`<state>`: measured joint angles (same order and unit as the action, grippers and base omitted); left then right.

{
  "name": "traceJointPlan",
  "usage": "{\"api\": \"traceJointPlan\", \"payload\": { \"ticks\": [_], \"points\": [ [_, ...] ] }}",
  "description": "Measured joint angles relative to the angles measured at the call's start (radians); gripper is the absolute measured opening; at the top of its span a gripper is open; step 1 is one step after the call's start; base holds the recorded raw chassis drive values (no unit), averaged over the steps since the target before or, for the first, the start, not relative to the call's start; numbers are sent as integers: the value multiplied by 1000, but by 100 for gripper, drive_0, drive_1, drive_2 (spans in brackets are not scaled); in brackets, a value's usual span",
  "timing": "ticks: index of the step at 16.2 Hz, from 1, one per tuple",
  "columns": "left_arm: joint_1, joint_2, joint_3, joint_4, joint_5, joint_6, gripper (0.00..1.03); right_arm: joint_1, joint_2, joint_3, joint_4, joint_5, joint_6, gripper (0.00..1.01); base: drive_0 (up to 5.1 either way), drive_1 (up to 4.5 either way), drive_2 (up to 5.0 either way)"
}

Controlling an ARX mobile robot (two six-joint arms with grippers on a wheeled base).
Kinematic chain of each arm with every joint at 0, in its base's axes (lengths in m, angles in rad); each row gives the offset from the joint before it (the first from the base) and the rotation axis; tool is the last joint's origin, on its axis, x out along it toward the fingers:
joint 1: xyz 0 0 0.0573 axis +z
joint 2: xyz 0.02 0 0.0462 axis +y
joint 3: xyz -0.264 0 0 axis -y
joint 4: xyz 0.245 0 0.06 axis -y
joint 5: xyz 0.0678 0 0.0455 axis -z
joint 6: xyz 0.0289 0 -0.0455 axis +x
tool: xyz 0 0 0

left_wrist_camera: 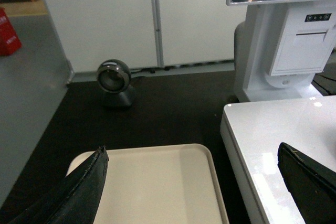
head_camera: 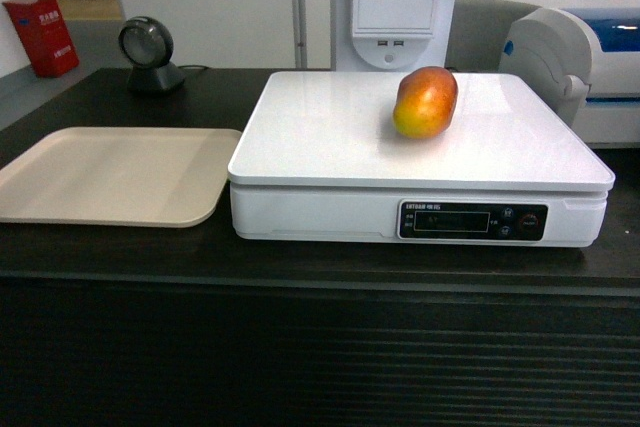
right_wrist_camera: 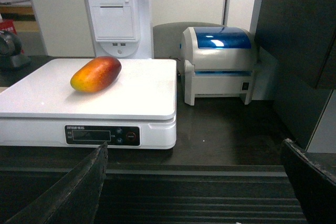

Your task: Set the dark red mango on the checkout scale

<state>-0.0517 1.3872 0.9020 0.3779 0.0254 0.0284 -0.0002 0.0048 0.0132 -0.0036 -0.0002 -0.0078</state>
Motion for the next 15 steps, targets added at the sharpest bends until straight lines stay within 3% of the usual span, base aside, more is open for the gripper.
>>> {"api": "traceJointPlan", "payload": {
  "ticks": [3,6,10,11,12,15],
  "points": [
    [76,-192,-171,10,4,33,98,0,0,0,0,0,0,98,0,0,0],
    [191,-362,-319,-33,5,38,98,0,0,0,0,0,0,98,0,0,0],
    [237,-508,-420,-54,26,23,98,0,0,0,0,0,0,98,0,0,0],
    [247,-515,-462,47,104,2,89,0,0,0,0,0,0,98,0,0,0],
    [238,-549,-516,81,136,-6,78,0,0,0,0,0,0,98,0,0,0],
    [167,-638,-636,103,99,-21,42,0,0,0,0,0,0,98,0,0,0]
  ]
}}
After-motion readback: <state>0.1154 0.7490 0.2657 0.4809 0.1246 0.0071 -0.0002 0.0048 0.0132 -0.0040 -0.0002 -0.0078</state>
